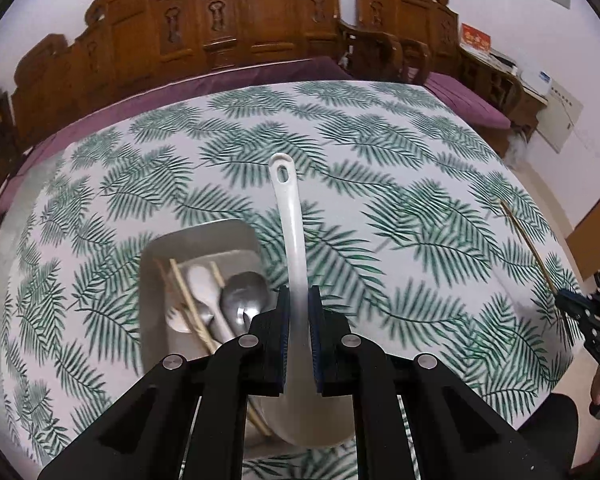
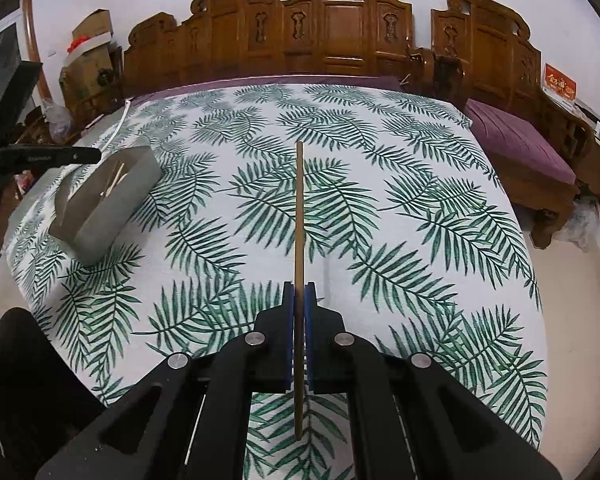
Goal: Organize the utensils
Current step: 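Carry the white ladle over the tray, lower it in and open the left tool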
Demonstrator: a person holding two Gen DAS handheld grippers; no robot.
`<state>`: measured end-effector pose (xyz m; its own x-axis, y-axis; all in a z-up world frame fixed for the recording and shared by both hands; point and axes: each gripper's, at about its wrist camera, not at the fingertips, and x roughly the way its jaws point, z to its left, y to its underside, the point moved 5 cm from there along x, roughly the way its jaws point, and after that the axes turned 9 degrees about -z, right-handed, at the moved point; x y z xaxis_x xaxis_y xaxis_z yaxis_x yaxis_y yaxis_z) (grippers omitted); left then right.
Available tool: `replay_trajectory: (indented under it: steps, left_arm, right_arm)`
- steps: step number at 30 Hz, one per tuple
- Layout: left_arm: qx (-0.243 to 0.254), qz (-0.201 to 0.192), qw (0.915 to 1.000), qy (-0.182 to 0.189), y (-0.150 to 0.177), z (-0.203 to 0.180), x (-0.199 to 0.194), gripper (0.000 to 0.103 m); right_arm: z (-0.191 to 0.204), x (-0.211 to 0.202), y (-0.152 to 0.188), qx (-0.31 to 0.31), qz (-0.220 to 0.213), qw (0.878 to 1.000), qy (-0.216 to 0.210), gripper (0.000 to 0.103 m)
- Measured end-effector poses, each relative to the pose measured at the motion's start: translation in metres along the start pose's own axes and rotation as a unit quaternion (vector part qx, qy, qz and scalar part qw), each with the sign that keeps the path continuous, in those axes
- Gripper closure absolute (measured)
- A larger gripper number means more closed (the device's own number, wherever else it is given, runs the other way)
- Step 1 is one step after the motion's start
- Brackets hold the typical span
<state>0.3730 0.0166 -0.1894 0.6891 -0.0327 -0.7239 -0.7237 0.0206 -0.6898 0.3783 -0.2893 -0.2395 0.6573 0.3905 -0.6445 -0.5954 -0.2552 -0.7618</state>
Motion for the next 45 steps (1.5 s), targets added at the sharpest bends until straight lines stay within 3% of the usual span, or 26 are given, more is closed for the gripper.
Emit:
replay_trajectory:
  steps: [8,18,23,24,26,31,37,40,45]
  left_arm:
    - [0.008,0.009,0.9997,-0.019,0.001,0.030,0.010,0.099]
    - [0.011,0.045,0.9987,-0.021,0.028,0.044,0.036,0.103]
    - [-0.012,0.028,0.9993,-0.020,0.024,0.054,0.031,0.103]
    - [-0.014,0.022,0.9994,-0.021,0.022,0.055,0.030,0.102]
    - [-0.019,0.011,0.9995,-0.025,0.014,0.059,0.031,0.085]
    - [-0.039,0.019,0.9990,-0.011,0.002,0.060,0.052,0.076]
    - [-0.039,0.034,0.9986,-0.008,0.002,0.056,0.080,0.076]
    - [-0.036,0.039,0.9986,-0.011,0.003,0.057,0.087,0.094]
    - [-0.019,0.039,0.9991,-0.004,0.009,0.054,0.078,0.095]
  right_arm:
    - [0.015,0.002,-0.004,-0.009,0.000,1.000,-0.009,0.097]
    - [0.027,0.004,-0.002,-0.029,0.004,1.000,-0.002,0.097]
    - [0.024,0.002,-0.004,-0.023,0.001,1.000,-0.001,0.097]
    - [0.024,0.003,-0.004,-0.023,0.001,1.000,-0.001,0.097]
    - [0.023,0.003,-0.004,-0.022,0.003,1.000,-0.001,0.097]
    - [0.021,0.007,-0.001,-0.017,0.011,1.000,-0.001,0.097]
    - [0.019,0.008,0.001,-0.016,0.014,1.000,-0.001,0.097]
    - [0.016,0.007,0.000,-0.013,0.013,1.000,0.000,0.097]
    - [0.020,0.006,-0.002,-0.016,0.011,1.000,-0.003,0.097]
